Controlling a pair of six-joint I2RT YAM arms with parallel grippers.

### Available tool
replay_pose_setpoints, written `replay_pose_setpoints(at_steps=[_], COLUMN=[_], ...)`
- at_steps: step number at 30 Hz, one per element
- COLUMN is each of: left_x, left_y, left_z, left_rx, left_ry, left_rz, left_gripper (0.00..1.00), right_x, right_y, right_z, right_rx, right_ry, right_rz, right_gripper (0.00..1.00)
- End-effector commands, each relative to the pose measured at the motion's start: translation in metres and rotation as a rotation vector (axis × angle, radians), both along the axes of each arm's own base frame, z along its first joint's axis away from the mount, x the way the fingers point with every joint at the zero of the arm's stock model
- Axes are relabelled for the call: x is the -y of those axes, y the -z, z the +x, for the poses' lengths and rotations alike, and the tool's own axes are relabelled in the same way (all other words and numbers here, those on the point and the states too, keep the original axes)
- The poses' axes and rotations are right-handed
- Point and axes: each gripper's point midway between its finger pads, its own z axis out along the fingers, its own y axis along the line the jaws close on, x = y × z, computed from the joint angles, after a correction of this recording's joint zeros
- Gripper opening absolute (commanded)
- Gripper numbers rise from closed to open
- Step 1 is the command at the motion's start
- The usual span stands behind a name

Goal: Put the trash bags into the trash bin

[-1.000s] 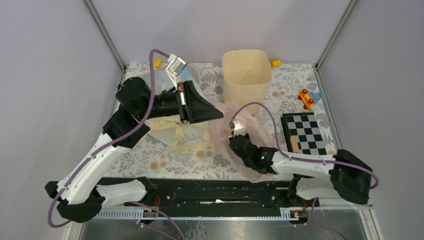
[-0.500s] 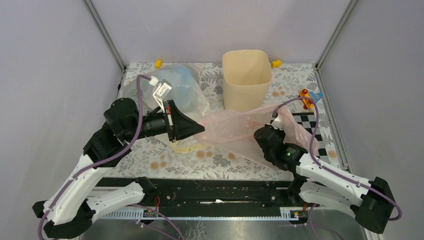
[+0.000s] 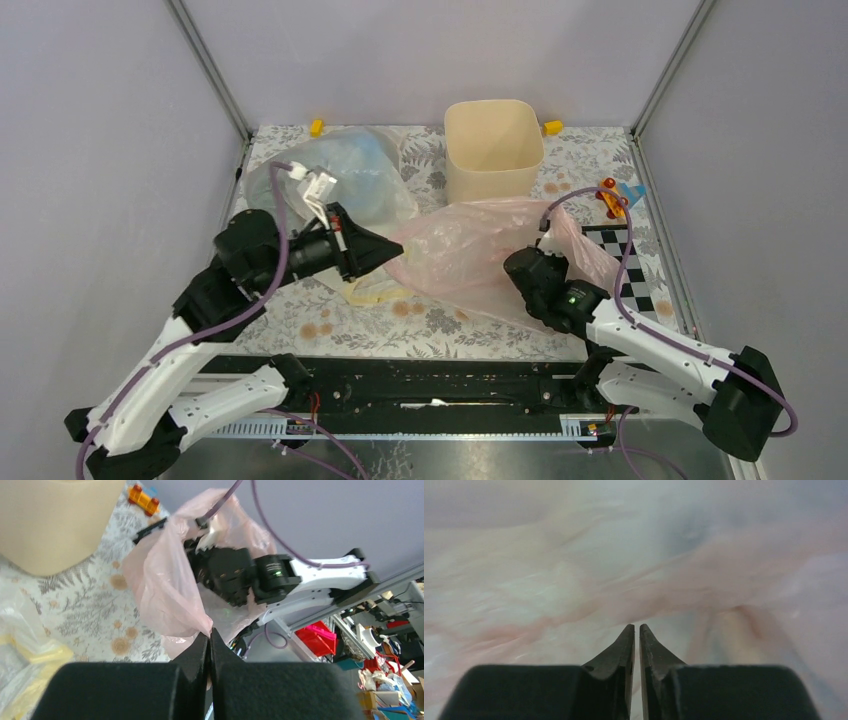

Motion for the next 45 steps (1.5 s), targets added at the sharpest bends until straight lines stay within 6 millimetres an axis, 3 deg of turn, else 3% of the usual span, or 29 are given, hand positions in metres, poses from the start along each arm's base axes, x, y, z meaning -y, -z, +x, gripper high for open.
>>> replay_pose_setpoints(at_steps=[1, 5, 10, 17, 21, 24, 27, 36, 39, 42, 45], left_x=[0.025, 0.028, 0.028, 0.01, -0.011, -0.021, -0.026, -0.069, -0.071, -0.069, -0.063], left_y=[0.043, 0.076, 0.093, 0.079, 0.086, 0.1, 0.116, 0.148, 0.159, 0.161, 0.16], left_z=[0.026, 0.046, 0.065, 0.094, 0.112, 0.119, 0.122, 0.153, 0.164, 0.178, 0.194], left_rx=[-0.062, -0.087, -0.092, -0.018, 0.01, 0.001, -0.015, -0.018, -0.064, -0.077, -0.09], left_ry=[-0.005, -0.073, -0.143, -0.305, -0.432, -0.489, -0.515, -0.733, -0.765, -0.781, -0.803], left_rz=[0.064, 0.132, 0.179, 0.251, 0.336, 0.403, 0.443, 0.633, 0.622, 0.604, 0.592], left_gripper=[0.0, 0.0, 0.0, 0.0, 0.0, 0.0, 0.0, 0.0, 0.0, 0.03, 0.12], right_x=[-0.04, -0.091, -0.14, -0.174, -0.19, -0.184, -0.17, -0.109, -0.083, -0.079, -0.093], right_y=[-0.018, -0.016, -0.028, -0.096, -0.139, -0.15, -0.145, -0.124, -0.11, -0.087, -0.064], right_z=[0.014, 0.011, 0.001, 0.001, -0.012, -0.02, -0.027, -0.06, -0.062, -0.07, -0.08], right_rx=[0.028, -0.022, -0.044, 0.057, 0.093, 0.068, 0.018, -0.087, -0.102, -0.148, -0.21], right_ry=[-0.167, -0.391, -0.595, -0.738, -0.857, -0.848, -0.809, -0.696, -0.585, -0.562, -0.605], right_rz=[0.119, 0.247, 0.405, 0.539, 0.622, 0.633, 0.604, 0.487, 0.444, 0.465, 0.527], right_gripper=[0.16, 0.37, 0.48, 0.58, 0.64, 0.74, 0.85, 0.91, 0.89, 0.87, 0.84])
